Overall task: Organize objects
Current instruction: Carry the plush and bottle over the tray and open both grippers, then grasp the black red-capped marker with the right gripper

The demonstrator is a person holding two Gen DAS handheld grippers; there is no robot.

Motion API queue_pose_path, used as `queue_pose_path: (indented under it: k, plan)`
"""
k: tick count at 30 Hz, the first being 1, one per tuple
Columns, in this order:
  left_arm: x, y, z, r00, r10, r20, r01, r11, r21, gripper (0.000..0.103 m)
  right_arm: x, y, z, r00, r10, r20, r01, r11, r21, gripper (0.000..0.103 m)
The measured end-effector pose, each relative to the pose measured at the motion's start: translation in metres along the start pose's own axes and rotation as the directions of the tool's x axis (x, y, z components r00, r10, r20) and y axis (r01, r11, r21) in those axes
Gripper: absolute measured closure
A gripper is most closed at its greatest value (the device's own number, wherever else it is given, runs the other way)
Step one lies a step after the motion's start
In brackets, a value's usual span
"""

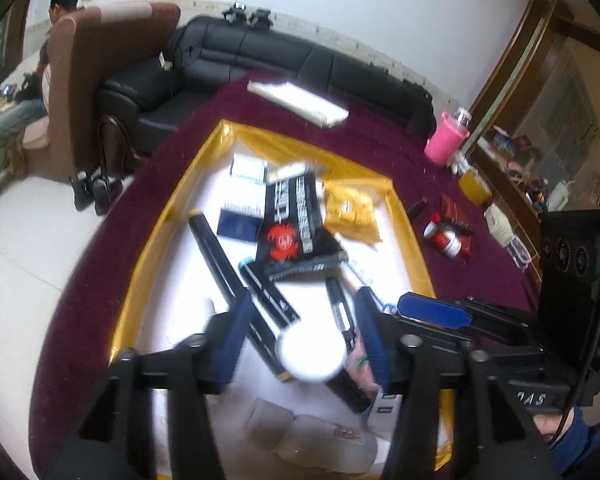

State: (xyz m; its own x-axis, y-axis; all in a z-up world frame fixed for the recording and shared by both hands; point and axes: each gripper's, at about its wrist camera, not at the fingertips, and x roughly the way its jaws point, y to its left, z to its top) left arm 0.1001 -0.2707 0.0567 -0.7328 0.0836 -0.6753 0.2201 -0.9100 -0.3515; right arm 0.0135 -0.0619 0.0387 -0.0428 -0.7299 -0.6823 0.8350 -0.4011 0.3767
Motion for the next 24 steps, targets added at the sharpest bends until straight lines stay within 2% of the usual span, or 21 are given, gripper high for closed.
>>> queue_pose_path:
  k: [5, 9, 13, 15, 16, 18, 21, 23, 24]
  plan:
    - [-0.013, -0.008, 0.005, 0.998, -0.032, 0.049, 0.031, 0.999, 0.014, 0.047, -0.015, -0.018, 0.011, 0.999, 0.018, 0.035, -0.02, 0.998, 0.053, 0.06]
    - [-0.016, -0.017, 0.005, 0.998, -0.037, 0.051, 0.035, 0.998, 0.042, 0.047, -0.04, -0.055, 0.031, 0.997, -0.017, 0.077, 0.009, 0.994, 0.108, 0.06]
    - [-0.013, -0.025, 0.004, 0.998, -0.05, 0.039, 0.048, 0.997, 0.056, 0.047, -0.066, -0.101, 0.051, 0.985, -0.121, 0.124, 0.101, 0.982, 0.16, 0.057]
    - [-0.012, -0.028, 0.003, 0.998, -0.051, 0.033, 0.049, 0.997, 0.064, 0.047, -0.076, -0.129, 0.062, 0.97, -0.196, 0.144, 0.167, 0.967, 0.19, 0.056]
    - [-0.011, -0.03, 0.003, 0.998, -0.052, 0.029, 0.05, 0.996, 0.067, 0.047, -0.078, -0.141, 0.066, 0.963, -0.227, 0.143, 0.197, 0.961, 0.197, 0.052]
    - [-0.011, -0.033, 0.002, 0.998, -0.056, 0.024, 0.054, 0.996, 0.075, 0.047, -0.079, -0.171, 0.072, 0.947, -0.303, 0.104, 0.274, 0.934, 0.229, 0.052]
    - [-0.011, -0.038, 0.001, 0.998, -0.055, 0.019, 0.053, 0.995, 0.086, 0.047, -0.076, -0.21, 0.076, 0.93, -0.362, 0.065, 0.332, 0.902, 0.276, 0.052]
    - [-0.01, -0.042, 0.0, 0.998, -0.057, 0.014, 0.055, 0.994, 0.094, 0.047, -0.072, -0.226, 0.071, 0.931, -0.366, 0.016, 0.345, 0.89, 0.297, 0.052]
    - [-0.008, -0.043, 0.0, 0.998, -0.057, 0.009, 0.056, 0.994, 0.097, 0.047, -0.072, -0.229, 0.066, 0.941, -0.339, 0.0, 0.323, 0.897, 0.303, 0.052]
